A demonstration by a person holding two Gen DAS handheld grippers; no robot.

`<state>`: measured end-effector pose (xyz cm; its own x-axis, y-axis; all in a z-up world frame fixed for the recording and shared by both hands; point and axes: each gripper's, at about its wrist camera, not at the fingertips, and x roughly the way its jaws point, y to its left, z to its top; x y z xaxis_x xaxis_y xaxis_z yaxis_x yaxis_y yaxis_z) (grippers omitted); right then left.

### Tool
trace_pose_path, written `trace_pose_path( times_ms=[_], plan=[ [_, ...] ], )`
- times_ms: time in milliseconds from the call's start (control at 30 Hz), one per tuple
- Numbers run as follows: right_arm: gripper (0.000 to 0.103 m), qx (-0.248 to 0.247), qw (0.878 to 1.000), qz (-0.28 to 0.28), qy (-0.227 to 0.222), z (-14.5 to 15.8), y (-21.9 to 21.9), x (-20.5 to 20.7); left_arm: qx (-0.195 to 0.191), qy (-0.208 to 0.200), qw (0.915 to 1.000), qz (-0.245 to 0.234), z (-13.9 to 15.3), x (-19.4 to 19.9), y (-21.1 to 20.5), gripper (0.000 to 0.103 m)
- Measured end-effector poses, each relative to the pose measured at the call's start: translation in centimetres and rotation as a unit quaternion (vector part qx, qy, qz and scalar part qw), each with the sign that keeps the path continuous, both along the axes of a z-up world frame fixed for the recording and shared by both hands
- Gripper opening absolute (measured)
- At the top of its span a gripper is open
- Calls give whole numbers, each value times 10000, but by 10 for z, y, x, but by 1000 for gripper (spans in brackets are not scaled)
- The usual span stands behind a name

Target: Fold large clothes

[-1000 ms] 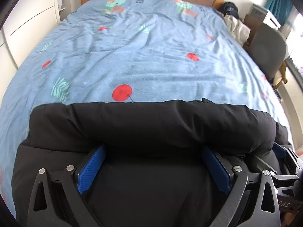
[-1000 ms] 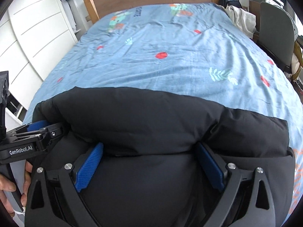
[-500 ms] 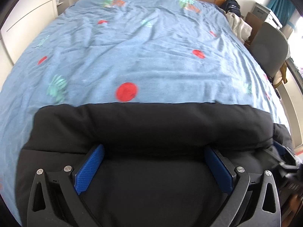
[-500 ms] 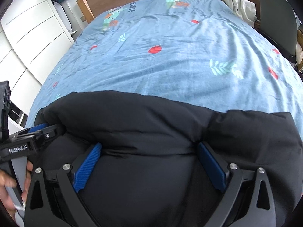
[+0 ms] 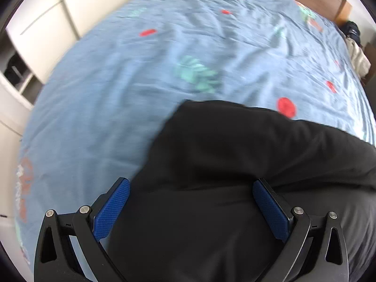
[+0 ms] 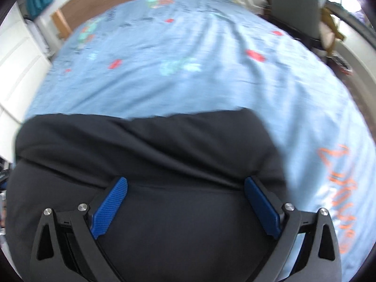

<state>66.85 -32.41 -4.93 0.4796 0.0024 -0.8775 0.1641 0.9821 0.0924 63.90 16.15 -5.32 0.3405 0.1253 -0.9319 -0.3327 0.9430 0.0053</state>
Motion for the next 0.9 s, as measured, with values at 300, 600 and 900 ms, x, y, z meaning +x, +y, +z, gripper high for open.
trace_pose_path(
  times_ms=[300, 600, 900],
  plan=[
    [101, 97, 9953, 395, -876, 57, 8, -65, -222, -1007, 9918, -754, 44, -68, -31, 102],
    [101, 329, 9929, 902, -709, 19, 51, -81, -609, -698, 9947, -453, 6, -92, -6, 103],
    [101, 176, 9979, 294, -555, 10, 7, -92, -579, -551, 9967, -141, -1, -117, 30, 103]
  ],
)
